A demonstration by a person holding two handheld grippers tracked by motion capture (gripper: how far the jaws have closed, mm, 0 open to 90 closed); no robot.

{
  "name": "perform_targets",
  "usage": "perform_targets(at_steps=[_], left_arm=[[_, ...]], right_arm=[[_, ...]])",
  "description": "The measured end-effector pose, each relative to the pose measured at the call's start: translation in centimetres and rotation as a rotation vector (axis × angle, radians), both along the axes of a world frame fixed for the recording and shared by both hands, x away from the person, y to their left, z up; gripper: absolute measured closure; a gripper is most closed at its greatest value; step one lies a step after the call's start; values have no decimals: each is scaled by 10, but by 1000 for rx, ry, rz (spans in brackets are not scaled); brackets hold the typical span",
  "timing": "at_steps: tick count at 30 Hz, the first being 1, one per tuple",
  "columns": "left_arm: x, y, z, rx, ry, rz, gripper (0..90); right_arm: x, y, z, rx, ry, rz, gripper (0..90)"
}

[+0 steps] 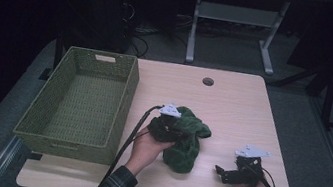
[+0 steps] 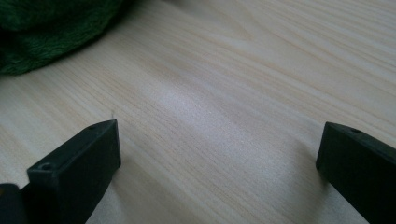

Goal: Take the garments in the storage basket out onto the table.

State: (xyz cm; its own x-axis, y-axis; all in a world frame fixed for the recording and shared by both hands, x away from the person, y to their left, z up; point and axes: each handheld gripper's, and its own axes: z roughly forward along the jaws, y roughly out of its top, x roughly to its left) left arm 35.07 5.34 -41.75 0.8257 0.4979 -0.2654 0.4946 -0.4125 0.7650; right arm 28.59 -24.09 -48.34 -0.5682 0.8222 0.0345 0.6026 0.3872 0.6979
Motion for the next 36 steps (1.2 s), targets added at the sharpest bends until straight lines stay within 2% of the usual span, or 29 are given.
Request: perform_targets(at_steps=[8, 13, 15, 17, 23, 28, 33, 36], left_arm=[[16, -10, -27, 50, 34, -10, 861], [21, -10, -33, 49, 43, 2, 842], [20, -8, -30, 45, 34, 5, 781], [18, -6, -25, 45, 26, -1, 665], [9, 5, -12, 59, -13, -7, 466], [2, 18, -6, 49, -27, -3, 361], [-6, 29, -5, 50, -51, -5, 266], [-9, 33, -6, 55, -49, -3, 206]], right_arm=[[0, 0, 0, 0, 1, 0, 0], [0, 0, 0, 0, 0, 0, 0], [0, 0, 0, 0, 0, 0, 0], [0, 0, 0, 0, 0, 0, 0], [0, 0, 0, 0, 0, 1, 0], [1, 0, 0, -3, -1, 5, 0], [1, 0, 0, -3, -1, 5, 0], [1, 1, 0, -4, -2, -2, 0]])
